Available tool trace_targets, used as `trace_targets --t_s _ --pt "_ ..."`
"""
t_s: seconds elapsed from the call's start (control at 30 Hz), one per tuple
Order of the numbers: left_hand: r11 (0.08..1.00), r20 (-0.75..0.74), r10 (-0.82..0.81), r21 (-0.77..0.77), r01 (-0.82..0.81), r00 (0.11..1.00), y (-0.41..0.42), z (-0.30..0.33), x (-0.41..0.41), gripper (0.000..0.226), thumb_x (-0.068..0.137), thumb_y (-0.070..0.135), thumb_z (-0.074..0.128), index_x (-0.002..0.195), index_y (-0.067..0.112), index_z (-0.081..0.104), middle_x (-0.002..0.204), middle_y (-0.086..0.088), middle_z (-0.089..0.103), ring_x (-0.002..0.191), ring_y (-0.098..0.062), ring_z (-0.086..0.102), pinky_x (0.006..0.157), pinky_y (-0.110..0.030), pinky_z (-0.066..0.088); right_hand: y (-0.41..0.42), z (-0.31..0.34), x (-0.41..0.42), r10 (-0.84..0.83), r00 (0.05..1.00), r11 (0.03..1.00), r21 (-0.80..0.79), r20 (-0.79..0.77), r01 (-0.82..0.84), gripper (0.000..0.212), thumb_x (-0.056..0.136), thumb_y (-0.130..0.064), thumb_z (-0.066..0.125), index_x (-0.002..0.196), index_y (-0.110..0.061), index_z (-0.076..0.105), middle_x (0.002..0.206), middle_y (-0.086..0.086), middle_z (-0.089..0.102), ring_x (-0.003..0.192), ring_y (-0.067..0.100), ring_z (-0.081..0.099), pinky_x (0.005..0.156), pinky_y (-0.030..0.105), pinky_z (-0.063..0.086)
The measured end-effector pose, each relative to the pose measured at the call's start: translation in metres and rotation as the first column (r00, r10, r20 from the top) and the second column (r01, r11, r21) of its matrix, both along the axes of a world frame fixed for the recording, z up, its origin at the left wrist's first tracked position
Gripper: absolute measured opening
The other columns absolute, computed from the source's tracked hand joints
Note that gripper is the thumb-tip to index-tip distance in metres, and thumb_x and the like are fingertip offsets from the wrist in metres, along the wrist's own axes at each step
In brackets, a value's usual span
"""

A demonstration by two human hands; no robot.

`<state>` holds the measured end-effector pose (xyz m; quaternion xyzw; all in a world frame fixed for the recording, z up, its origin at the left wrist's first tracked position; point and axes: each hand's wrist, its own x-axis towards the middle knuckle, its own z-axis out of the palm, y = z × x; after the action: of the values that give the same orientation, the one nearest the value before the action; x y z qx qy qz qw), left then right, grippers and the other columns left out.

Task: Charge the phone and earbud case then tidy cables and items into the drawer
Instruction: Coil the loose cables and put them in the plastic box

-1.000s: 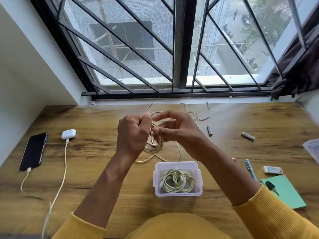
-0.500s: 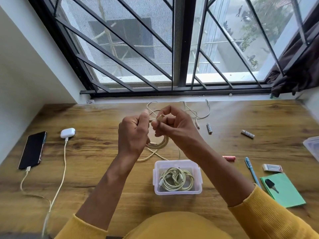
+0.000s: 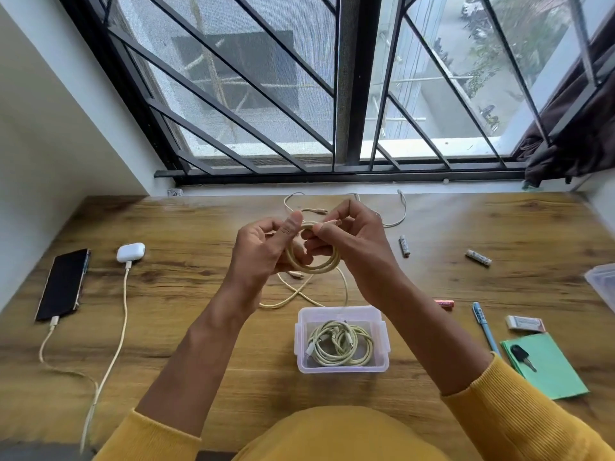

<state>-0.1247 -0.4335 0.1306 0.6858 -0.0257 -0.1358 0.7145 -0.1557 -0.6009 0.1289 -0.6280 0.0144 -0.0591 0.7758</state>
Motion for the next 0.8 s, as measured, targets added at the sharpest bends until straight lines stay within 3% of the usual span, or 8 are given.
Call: trace_targets --t_s 0.17,0.27,0.33,0.43,0.53,0.6,0.7,0.8 --pt "0.995 -0.127 0.091 -0.032 -0.096 0.988 0.004 -0.006 0.005 0.06 0.071 0.054 0.083 0.104 0.004 0.075 0.096 -0.02 0.08 0.086 -0.031 0.078 0.082 -0.039 0.064 0.001 -0.011 0.0 -0.085 0.996 0.996 -0.02 0.036 0.085 0.018 0.093 -0.001 0.076 0.094 -0.002 0.058 0.095 0.037 0.069 0.083 0.04 0.07 0.08 0.058 0.058" --pt "0.986 -0.11 0.147 -0.064 -0.155 0.983 0.002 -0.009 0.003 0.047 0.078 0.045 0.084 0.102 0.004 0.082 0.1 -0.018 0.081 0.09 -0.026 0.078 0.089 -0.038 0.063 0.004 -0.017 0.002 -0.126 0.989 0.987 -0.09 0.083 0.133 0.023 0.089 -0.006 0.079 0.09 0.0 0.056 0.084 0.03 0.066 0.073 0.031 0.061 0.066 0.051 0.049" --pt "0.977 -0.094 0.179 -0.099 -0.188 0.979 0.002 -0.008 0.004 0.034 0.083 0.034 0.084 0.101 0.006 0.083 0.1 -0.016 0.082 0.09 -0.022 0.079 0.087 -0.034 0.064 0.005 -0.02 0.002 -0.117 0.985 0.977 -0.161 0.13 0.137 0.025 0.088 -0.011 0.079 0.089 -0.002 0.056 0.083 0.028 0.067 0.068 0.036 0.061 0.061 0.051 0.05" --pt "0.961 -0.116 0.216 -0.153 -0.232 0.97 0.002 -0.003 0.006 0.013 0.088 0.019 0.081 0.097 0.008 0.082 0.097 -0.013 0.082 0.086 -0.019 0.078 0.09 -0.032 0.063 0.005 -0.023 0.002 -0.066 0.981 0.967 -0.232 0.181 0.108 0.025 0.087 -0.014 0.08 0.088 -0.003 0.056 0.088 0.025 0.07 0.076 0.047 0.066 0.061 0.06 0.055" --pt "0.945 -0.14 0.23 -0.204 -0.255 0.963 -0.001 0.001 0.009 0.006 0.093 0.012 0.077 0.096 0.009 0.081 0.093 -0.007 0.081 0.085 -0.018 0.074 0.088 -0.029 0.061 0.003 -0.024 0.003 -0.019 0.982 0.951 -0.3 0.188 0.076 0.024 0.087 -0.013 0.08 0.088 -0.005 0.058 0.09 0.02 0.071 0.083 0.045 0.071 0.065 0.064 0.056" --pt "0.933 -0.106 0.267 -0.219 -0.284 0.958 -0.004 0.001 0.009 0.006 0.097 0.008 0.074 0.099 0.007 0.079 0.095 -0.006 0.079 0.085 -0.018 0.072 0.082 -0.025 0.063 0.004 -0.024 0.003 -0.003 0.982 0.946 -0.317 0.191 0.064 0.024 0.086 -0.016 0.08 0.087 -0.008 0.058 0.088 0.018 0.071 0.082 0.046 0.071 0.064 0.065 0.055" --pt "0.931 0.029 0.316 -0.201 -0.304 0.948 -0.008 -0.003 0.008 0.007 0.099 0.009 0.071 0.101 0.008 0.077 0.09 -0.006 0.075 0.08 -0.021 0.07 0.081 -0.03 0.064 0.006 -0.019 0.003 -0.012 0.983 0.948 -0.311 0.185 0.07 0.024 0.086 -0.022 0.081 0.091 -0.011 0.059 0.097 0.015 0.072 0.078 0.045 0.07 0.062 0.064 0.056" --pt "0.941 0.168 0.326 -0.154 -0.301 0.93 -0.009 -0.004 0.006 0.006 0.1 0.012 0.071 0.101 0.012 0.078 0.089 -0.006 0.076 0.082 -0.025 0.071 0.081 -0.034 0.064 0.004 -0.012 0.001 0.002 0.979 0.939 -0.338 0.206 0.07 0.022 0.089 -0.015 0.082 0.093 -0.007 0.061 0.116 0.002 0.073 0.076 0.027 0.07 0.067 0.055 0.062"
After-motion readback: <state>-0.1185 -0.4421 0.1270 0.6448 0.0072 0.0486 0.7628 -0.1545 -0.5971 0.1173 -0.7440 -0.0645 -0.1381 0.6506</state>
